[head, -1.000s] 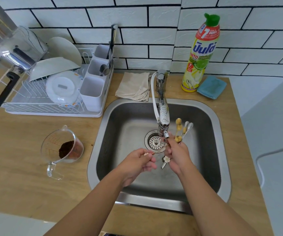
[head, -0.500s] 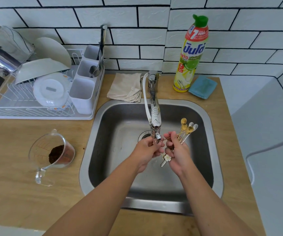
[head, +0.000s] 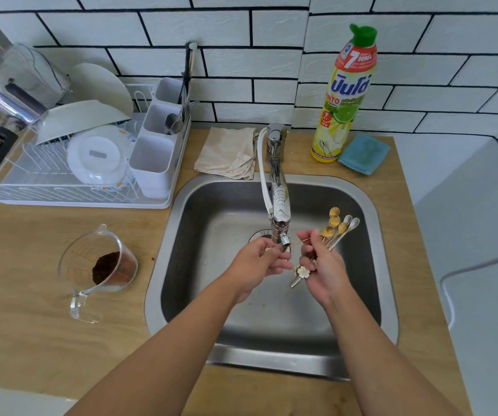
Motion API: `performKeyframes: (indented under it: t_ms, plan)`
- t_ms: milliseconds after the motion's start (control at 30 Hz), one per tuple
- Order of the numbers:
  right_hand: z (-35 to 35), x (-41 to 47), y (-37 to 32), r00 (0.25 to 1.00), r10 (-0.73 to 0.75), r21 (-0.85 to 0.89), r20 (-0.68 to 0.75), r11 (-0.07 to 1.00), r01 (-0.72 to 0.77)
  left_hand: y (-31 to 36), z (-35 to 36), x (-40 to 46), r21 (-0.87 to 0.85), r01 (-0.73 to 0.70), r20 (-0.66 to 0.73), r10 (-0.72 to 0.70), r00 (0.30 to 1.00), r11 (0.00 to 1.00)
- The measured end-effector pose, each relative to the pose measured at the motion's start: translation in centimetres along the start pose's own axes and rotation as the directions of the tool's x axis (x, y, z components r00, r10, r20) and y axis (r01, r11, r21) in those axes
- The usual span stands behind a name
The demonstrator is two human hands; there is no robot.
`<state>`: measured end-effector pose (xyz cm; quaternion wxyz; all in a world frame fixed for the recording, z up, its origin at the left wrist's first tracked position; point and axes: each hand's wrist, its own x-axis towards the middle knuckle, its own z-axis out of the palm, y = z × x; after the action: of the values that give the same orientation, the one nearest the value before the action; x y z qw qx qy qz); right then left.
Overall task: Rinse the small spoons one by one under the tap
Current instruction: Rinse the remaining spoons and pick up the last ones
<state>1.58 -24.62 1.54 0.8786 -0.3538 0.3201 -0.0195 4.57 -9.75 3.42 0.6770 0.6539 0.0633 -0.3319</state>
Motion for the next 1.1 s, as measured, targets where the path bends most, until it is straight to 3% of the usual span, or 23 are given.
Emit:
performKeyframes:
  t_ms: [100,233,467,667,933,1033,1100]
  plan:
    - [0.1,0.2,-0.3,0.999,-0.047,-0.004,-0.012,0.999,0.047,-0.3,0.0,-1.0,0.050,0.051,0.037,-0.053,0.998,0.997]
    - [0.7,0.2,-0.1,1.000,-0.031,0.020,0.001,0.999,0.031,-1.1,-0.7,-2.0,0.219,-0.003,-0.058,0.016,0.998,0.976]
    - [1.9,-0.1,0.8,0.999,0.033,0.073,0.018,0.997,-0.034,-1.8,-0.3,-2.6,0.205,0.044,-0.033,-0.038,0.999,0.978]
    - [1.4,-0.1,1.2,0.998,0.042,0.114,0.047,0.992,-0.047,-1.6,-0.7,-2.5,0.464,0.035,-0.177,0.054,0.983,0.885]
    - [0.9,-0.5,0.9,0.980,0.147,0.061,0.138,0.986,-0.156,-0.2,-0.7,-2.3,0.308,0.197,-0.078,-0.182,0.980,0.931]
    - [1.1,-0.7,1.1,0.985,0.124,0.037,0.118,0.991,-0.129,-0.5,-0.5,-2.3,0.111,0.301,0.021,-0.305,0.952,0.947]
    - [1.3,-1.1,1.4,0.990,0.069,-0.098,0.122,0.994,-0.057,-0.9,-0.5,-2.3,0.004,0.304,0.067,-0.304,0.950,0.953]
